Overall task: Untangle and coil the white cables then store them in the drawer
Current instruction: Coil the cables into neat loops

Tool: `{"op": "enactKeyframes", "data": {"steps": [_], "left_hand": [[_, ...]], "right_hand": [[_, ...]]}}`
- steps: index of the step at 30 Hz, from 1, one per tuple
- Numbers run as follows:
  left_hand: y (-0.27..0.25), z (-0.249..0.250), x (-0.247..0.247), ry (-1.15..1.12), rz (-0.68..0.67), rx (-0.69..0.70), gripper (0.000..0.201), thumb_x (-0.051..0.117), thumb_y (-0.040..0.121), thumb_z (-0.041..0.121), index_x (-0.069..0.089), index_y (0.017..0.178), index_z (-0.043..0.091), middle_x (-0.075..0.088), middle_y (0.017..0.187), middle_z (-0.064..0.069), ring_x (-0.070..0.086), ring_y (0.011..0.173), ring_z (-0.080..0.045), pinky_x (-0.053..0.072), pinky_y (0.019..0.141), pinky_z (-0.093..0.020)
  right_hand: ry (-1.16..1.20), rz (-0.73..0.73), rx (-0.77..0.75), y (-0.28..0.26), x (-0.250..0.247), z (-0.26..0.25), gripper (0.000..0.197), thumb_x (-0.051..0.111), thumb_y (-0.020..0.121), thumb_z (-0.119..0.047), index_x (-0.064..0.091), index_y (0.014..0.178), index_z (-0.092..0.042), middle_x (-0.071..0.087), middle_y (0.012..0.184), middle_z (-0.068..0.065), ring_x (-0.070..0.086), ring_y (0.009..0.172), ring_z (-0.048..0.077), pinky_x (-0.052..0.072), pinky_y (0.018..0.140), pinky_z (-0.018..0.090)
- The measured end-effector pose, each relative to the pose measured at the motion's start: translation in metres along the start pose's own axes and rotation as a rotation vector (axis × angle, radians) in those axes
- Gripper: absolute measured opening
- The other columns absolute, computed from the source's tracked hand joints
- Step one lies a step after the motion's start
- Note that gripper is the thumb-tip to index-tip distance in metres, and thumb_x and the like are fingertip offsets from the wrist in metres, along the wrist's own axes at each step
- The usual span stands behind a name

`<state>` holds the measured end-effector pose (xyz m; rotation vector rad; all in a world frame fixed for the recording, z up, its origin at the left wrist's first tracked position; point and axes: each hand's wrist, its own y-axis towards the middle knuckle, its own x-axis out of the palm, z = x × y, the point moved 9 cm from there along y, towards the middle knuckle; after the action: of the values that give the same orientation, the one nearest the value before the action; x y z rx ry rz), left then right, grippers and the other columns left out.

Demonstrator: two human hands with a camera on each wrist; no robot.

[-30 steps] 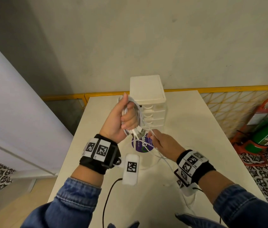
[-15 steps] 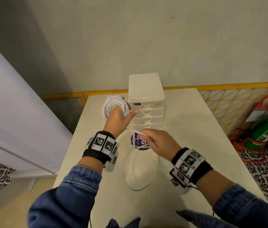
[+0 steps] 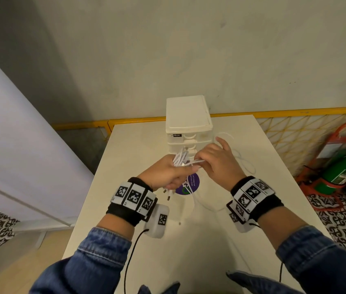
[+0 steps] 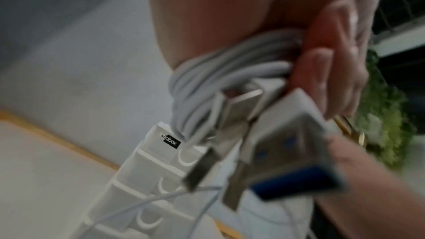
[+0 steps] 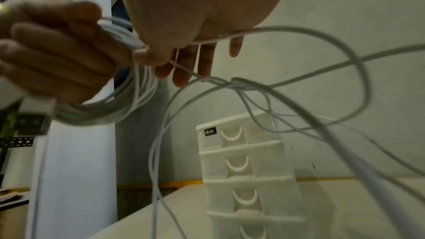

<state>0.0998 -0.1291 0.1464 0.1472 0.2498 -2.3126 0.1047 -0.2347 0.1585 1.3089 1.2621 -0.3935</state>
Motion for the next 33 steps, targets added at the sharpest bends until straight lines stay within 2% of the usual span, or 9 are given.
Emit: {"op": "enactKeyframes", "data": {"steps": [6, 9, 13, 16, 19, 21, 24, 28, 33], "left_hand": [[-0.008, 0.029, -0.029, -0.463, 0.127, 0.227, 0.027, 0.05, 0.09, 0.029, 0.044, 0.07, 0.011, 0.032, 0.041, 0.009, 0.025, 0.029, -0.005, 0.022, 0.033, -0.014], [-0.01, 0.032, -0.042, -0.517, 0.209, 0.24, 0.027, 0.046, 0.091, 0.029, 0.042, 0.07, 0.012, 0.031, 0.04, 0.008, 0.025, 0.028, -0.006, 0.023, 0.033, -0.014], [-0.01, 0.023, -0.039, -0.299, 0.244, 0.116, 0.031, 0.055, 0.091, 0.029, 0.046, 0.064, 0.015, 0.031, 0.043, 0.004, 0.025, 0.03, -0.009, 0.023, 0.034, -0.016], [-0.009, 0.022, -0.031, -0.257, 0.248, 0.086, 0.036, 0.051, 0.094, 0.024, 0.047, 0.059, 0.016, 0.03, 0.043, 0.003, 0.025, 0.031, -0.009, 0.024, 0.035, -0.015], [-0.012, 0.021, -0.041, -0.326, 0.309, 0.083, 0.032, 0.05, 0.095, 0.024, 0.046, 0.065, 0.014, 0.031, 0.042, 0.006, 0.025, 0.03, -0.008, 0.024, 0.034, -0.016], [-0.016, 0.018, -0.055, -0.326, 0.369, 0.082, 0.032, 0.05, 0.095, 0.028, 0.045, 0.067, 0.013, 0.033, 0.041, 0.006, 0.026, 0.03, -0.008, 0.025, 0.034, -0.017], [-0.021, 0.006, -0.067, -0.226, 0.415, 0.054, 0.035, 0.052, 0.092, 0.038, 0.046, 0.07, 0.012, 0.034, 0.045, 0.002, 0.028, 0.033, -0.012, 0.025, 0.037, -0.021], [-0.016, -0.02, -0.03, -0.142, 0.218, -0.08, 0.046, 0.049, 0.083, 0.056, 0.051, 0.073, 0.011, 0.035, 0.043, 0.004, 0.028, 0.033, -0.01, 0.027, 0.037, -0.018], [-0.013, -0.006, 0.031, -0.274, -0.152, -0.007, 0.038, 0.052, 0.088, 0.046, 0.05, 0.068, 0.013, 0.032, 0.038, 0.008, 0.023, 0.029, -0.007, 0.021, 0.035, -0.014]], "right_hand": [[0.096, -0.264, 0.307, -0.032, 0.05, 0.034, 0.026, 0.043, 0.094, -0.037, 0.061, 0.09, -0.019, 0.067, 0.086, 0.003, 0.058, 0.095, 0.02, 0.006, 0.117, 0.043], [0.283, -0.222, 0.353, -0.037, 0.053, 0.033, 0.022, 0.048, 0.091, -0.042, 0.056, 0.1, -0.023, 0.069, 0.09, -0.003, 0.06, 0.096, 0.015, 0.01, 0.116, 0.046], [0.609, -0.069, 0.316, -0.02, 0.028, 0.012, 0.058, 0.068, 0.078, -0.044, 0.042, 0.127, -0.028, 0.061, 0.113, -0.014, 0.051, 0.107, -0.011, 0.02, 0.109, 0.017], [0.742, -0.1, 0.312, -0.008, 0.026, -0.001, 0.028, 0.062, 0.086, -0.025, 0.055, 0.113, -0.027, 0.066, 0.098, -0.006, 0.062, 0.095, 0.003, 0.045, 0.092, 0.023], [0.775, -0.134, 0.342, -0.009, 0.027, 0.001, 0.014, 0.049, 0.094, -0.022, 0.059, 0.088, -0.03, 0.057, 0.072, 0.003, 0.054, 0.068, 0.018, 0.047, 0.069, 0.038], [0.735, -0.131, 0.379, -0.012, 0.023, 0.012, 0.014, 0.048, 0.094, -0.026, 0.058, 0.085, -0.024, 0.051, 0.069, 0.002, 0.048, 0.065, 0.019, 0.048, 0.066, 0.045], [0.741, 0.018, 0.381, -0.011, 0.003, 0.024, 0.016, 0.048, 0.094, -0.021, 0.061, 0.089, -0.013, 0.049, 0.065, -0.01, 0.044, 0.059, 0.004, 0.041, 0.061, 0.027], [0.771, 0.294, 0.384, 0.002, -0.034, 0.034, 0.015, 0.046, 0.095, -0.013, 0.061, 0.095, -0.011, 0.057, 0.078, -0.015, 0.053, 0.068, -0.008, 0.038, 0.066, 0.006], [0.615, 0.21, 0.335, 0.009, -0.02, 0.039, 0.015, 0.048, 0.094, -0.018, 0.062, 0.091, -0.014, 0.065, 0.086, -0.001, 0.058, 0.081, 0.006, 0.042, 0.074, 0.018]]}}
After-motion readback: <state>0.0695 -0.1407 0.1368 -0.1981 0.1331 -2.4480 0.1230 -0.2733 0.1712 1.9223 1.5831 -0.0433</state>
